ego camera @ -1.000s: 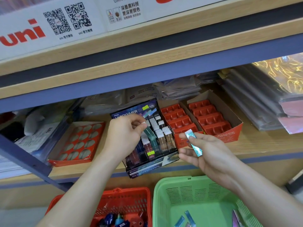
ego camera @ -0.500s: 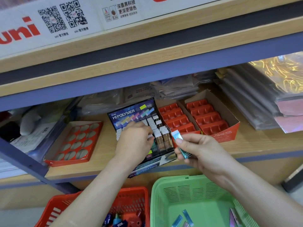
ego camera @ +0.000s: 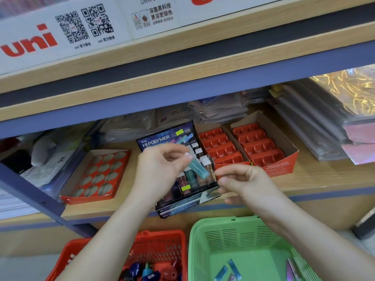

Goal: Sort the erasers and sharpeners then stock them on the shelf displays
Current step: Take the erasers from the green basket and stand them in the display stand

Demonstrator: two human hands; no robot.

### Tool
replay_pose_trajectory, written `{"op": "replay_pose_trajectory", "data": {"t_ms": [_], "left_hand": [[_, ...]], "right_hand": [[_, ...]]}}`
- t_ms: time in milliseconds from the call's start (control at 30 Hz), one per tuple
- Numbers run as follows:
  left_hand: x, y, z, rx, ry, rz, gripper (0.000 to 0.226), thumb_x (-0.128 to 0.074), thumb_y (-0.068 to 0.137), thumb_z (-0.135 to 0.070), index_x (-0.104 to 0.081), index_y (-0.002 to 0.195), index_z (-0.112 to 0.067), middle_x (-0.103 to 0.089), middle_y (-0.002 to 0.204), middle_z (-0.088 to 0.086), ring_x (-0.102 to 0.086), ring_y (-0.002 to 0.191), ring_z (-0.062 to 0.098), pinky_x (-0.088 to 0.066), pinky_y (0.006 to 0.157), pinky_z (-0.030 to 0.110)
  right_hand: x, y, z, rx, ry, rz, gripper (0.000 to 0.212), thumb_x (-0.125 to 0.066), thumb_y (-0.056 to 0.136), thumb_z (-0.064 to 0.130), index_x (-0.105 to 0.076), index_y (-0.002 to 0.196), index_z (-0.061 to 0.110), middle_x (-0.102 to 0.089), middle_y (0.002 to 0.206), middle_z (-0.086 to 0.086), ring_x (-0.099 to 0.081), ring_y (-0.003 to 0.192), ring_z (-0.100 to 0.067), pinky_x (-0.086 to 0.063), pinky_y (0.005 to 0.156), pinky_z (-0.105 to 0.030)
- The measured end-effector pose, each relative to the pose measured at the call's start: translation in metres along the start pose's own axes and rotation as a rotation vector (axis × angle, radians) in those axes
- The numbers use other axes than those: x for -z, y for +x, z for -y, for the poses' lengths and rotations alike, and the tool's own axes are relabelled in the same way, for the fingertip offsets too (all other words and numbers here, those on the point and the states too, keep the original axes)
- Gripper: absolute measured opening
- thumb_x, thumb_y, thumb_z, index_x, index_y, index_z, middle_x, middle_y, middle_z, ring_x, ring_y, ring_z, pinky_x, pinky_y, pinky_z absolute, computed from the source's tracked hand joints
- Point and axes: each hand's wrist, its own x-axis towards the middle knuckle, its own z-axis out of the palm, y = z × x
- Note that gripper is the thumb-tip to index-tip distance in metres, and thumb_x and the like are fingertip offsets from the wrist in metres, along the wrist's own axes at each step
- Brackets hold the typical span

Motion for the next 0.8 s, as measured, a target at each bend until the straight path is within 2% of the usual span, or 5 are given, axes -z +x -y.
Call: {"op": "replay_pose_trajectory", "data": {"t_ms": [133, 233, 533, 667, 800], "left_hand": [[0.007, 0.014, 0.015, -0.093, 0.232, -0.084, 0.007, -0.077, 0.08, -0.021, -0.075, 0.086, -0.024, -0.067, 0.072, -0.018, -0.062, 0.07, -0.006, -0.048, 0.068, 0.006], [-0.001, 0.013, 0.025, -0.188, 0.364, -0.026, 0.013, -0.075, 0.082, -0.022, -0.076, 0.095, -0.019, -0.066, 0.076, -0.015, -0.06, 0.07, -0.005, -0.05, 0.075, 0.015], [-0.029, 0.016, 0.052, -0.426, 0.636, 0.088, 0.016, -0.075, 0.08, -0.017, -0.073, 0.095, -0.012, -0.063, 0.092, 0.002, -0.056, 0.092, 0.023, -0.043, 0.081, 0.03], [-0.029, 0.007, 0.051, -0.507, 0.701, -0.041, 0.026, -0.08, 0.073, -0.013, -0.067, 0.096, -0.013, -0.064, 0.09, 0.003, -0.057, 0.089, 0.027, -0.041, 0.081, 0.031], [-0.036, -0.029, 0.057, -0.596, 0.522, -0.045, 0.012, -0.071, 0.08, -0.009, -0.064, 0.089, -0.013, -0.062, 0.082, -0.001, -0.055, 0.078, 0.022, -0.043, 0.071, 0.03]], "right_hand": [[0.007, 0.002, -0.002, -0.009, -0.064, -0.047, 0.02, -0.06, 0.092, 0.0, -0.073, 0.092, 0.015, -0.069, 0.091, -0.014, -0.067, 0.075, -0.013, -0.054, 0.057, -0.024], [0.007, 0.003, -0.004, -0.02, -0.071, -0.04, 0.021, -0.059, 0.092, 0.0, -0.073, 0.091, 0.015, -0.07, 0.087, -0.011, -0.067, 0.074, -0.013, -0.054, 0.059, -0.026], [0.014, 0.008, -0.014, -0.047, -0.206, 0.009, 0.022, -0.055, 0.093, 0.0, -0.071, 0.092, 0.014, -0.07, 0.084, -0.006, -0.067, 0.068, -0.013, -0.051, 0.058, -0.023], [0.029, 0.005, -0.026, -0.031, -0.571, 0.087, 0.02, -0.055, 0.092, 0.005, -0.069, 0.088, 0.019, -0.068, 0.074, -0.004, -0.063, 0.064, -0.016, -0.05, 0.061, -0.034], [0.062, -0.006, -0.058, -0.022, -1.188, 0.186, 0.017, -0.056, 0.091, 0.018, -0.067, 0.097, 0.029, -0.069, 0.086, 0.009, -0.064, 0.082, -0.01, -0.049, 0.074, -0.022]]}}
